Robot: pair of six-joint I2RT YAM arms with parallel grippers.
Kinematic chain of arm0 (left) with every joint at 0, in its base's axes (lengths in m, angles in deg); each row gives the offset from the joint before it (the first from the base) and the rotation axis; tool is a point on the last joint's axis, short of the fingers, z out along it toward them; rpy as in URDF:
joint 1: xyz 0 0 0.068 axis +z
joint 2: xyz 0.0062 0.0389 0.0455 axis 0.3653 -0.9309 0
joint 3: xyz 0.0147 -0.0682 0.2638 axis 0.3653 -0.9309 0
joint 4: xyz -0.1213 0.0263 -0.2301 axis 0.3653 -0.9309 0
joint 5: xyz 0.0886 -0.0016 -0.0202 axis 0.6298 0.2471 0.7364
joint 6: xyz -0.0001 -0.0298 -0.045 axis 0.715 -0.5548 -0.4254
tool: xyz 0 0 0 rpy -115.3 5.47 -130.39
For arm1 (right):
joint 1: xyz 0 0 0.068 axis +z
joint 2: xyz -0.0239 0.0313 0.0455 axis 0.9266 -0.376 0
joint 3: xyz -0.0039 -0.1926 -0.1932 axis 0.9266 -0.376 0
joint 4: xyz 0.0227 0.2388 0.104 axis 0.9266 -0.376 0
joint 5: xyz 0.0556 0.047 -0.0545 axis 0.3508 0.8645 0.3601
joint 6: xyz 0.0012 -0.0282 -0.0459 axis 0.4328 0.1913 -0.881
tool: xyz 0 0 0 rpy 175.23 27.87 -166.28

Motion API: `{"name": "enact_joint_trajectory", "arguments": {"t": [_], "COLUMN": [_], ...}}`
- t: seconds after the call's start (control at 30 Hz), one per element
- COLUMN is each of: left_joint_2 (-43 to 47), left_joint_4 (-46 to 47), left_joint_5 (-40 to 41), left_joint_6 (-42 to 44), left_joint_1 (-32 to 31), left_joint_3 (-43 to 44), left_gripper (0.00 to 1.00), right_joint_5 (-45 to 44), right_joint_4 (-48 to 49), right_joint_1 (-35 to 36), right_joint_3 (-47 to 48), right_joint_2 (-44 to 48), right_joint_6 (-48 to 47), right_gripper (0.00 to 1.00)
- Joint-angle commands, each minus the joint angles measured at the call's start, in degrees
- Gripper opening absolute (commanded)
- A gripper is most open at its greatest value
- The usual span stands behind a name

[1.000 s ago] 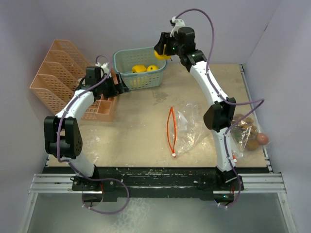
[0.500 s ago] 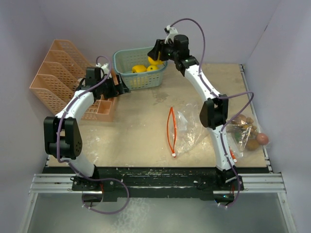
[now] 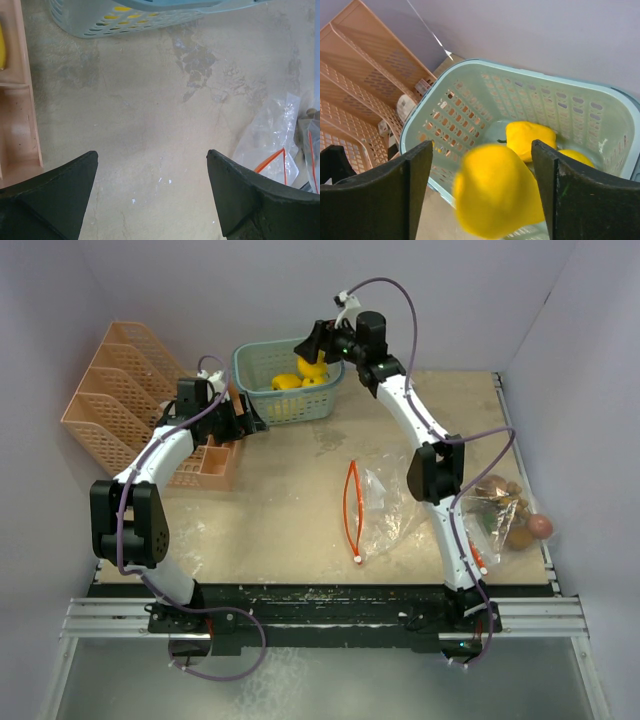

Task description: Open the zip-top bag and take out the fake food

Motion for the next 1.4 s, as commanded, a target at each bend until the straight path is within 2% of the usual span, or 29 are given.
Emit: {"name": "enact_joint_trajectory", "arguments": {"t": [0.0,0.07,0.2,0.33,0.47,0.57,0.63,0.8,0.97,1.03,1.17,1.2,1.37], "left_joint_2": [-0.2,-0.3,-0.4,-0.7,-0.4,-0.1,0.2,0.8,-0.8,-3.3,-5.8,-6.5,-10.7], "left_joint_4": [1.0,1.1,1.5,2.1,1.5,0.7,0.2,1.4,2.4,1.4,1.7,1.9,1.0], "left_joint_5": [-1.7,-2.1,-3.0,-4.3,-1.8,0.3,0.8,1.0,3.8,5.6,12.8,13.5,16.7], "left_joint_6": [0.5,0.5,1.2,1.3,2.7,3.6,3.3,-0.5,-3.4,-4.8,-7.6,-8.4,-12.8], "left_joint_1": [0.5,0.5,0.4,-0.1,-3.8,-8.1,-10.9,-18.3,-28.0,-32.2,-38.3,-39.3,-43.4], "left_joint_3": [1.4,1.3,1.6,2.3,3.8,4.9,5.4,5.1,5.8,7.7,8.6,8.9,9.7], "left_gripper": [0.92,0.92,0.92,0.91,0.91,0.91,0.92,0.91,0.89,0.89,0.9,0.9,0.89], "right_joint_5": [1.0,0.9,1.2,0.3,-4.3,-11.1,-14.2,-18.6,-26.9,-33.4,-43.4,-44.7,-45.8], "right_joint_4": [3.8,4.2,4.0,4.2,1.5,-5.0,-6.8,1.1,-6.2,-11.1,-17.3,-17.6,-18.9], "right_joint_1": [-0.7,-1.4,-2.1,-2.5,-3.6,-4.5,-5.7,-9.6,-11.3,-11.6,-12.6,-12.7,-13.0], "right_joint_3": [1.4,1.5,1.2,-2.7,-10.4,-19.3,-28.6,-58.5,-72.2,-74.4,-79.2,-80.7,-86.2], "right_joint_2": [1.1,0.9,1.6,6.5,16.2,24.0,30.0,48.9,59.1,63.0,70.4,72.3,80.5], "right_joint_6": [1.2,1.9,1.7,-0.7,-4.1,-6.3,-5.0,2.6,6.3,8.9,14.4,14.9,14.9], "right_gripper": [0.87,0.92,0.93,0.9,0.85,0.81,0.77,0.68,0.64,0.67,0.91,0.94,0.91]}}
